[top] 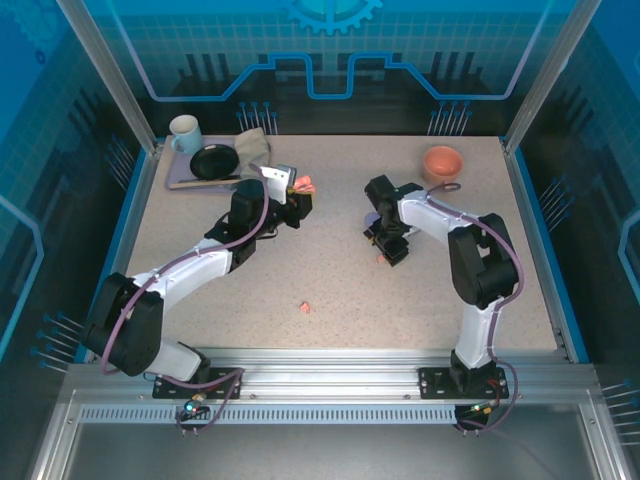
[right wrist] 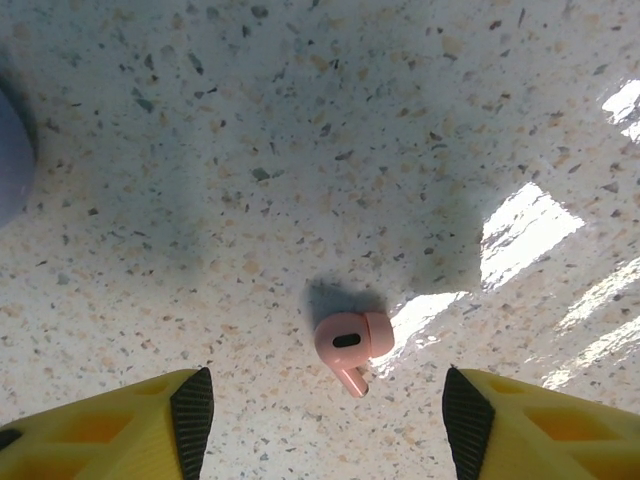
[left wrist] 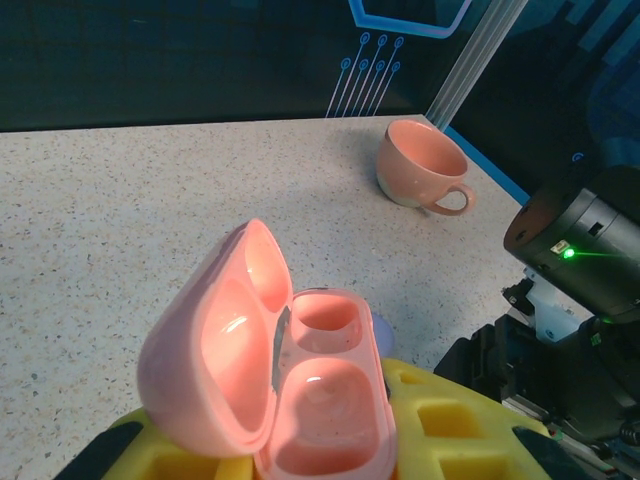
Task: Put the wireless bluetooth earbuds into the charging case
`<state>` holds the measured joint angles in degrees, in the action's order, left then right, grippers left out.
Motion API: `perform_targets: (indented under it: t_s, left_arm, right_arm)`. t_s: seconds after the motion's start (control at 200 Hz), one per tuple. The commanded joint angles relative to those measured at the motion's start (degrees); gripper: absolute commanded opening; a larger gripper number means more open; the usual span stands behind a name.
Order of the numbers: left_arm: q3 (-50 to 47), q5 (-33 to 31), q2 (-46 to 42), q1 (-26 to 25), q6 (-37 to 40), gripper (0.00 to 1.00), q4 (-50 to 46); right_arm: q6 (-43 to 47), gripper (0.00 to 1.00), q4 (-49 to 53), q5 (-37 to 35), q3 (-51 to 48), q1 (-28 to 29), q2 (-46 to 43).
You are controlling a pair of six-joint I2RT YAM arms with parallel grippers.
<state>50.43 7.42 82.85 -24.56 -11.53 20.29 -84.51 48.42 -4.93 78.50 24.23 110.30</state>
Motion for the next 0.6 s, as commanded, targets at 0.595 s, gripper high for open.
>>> perform_targets:
  t_s: [0.595]
  left_arm:
    - [2.37, 1.87, 1.44, -0.36, 0.85, 0.00, 2.83]
  right_arm:
    - [-2.94, 0.54, -0.43, 0.30, -0.70, -0.42, 4.42]
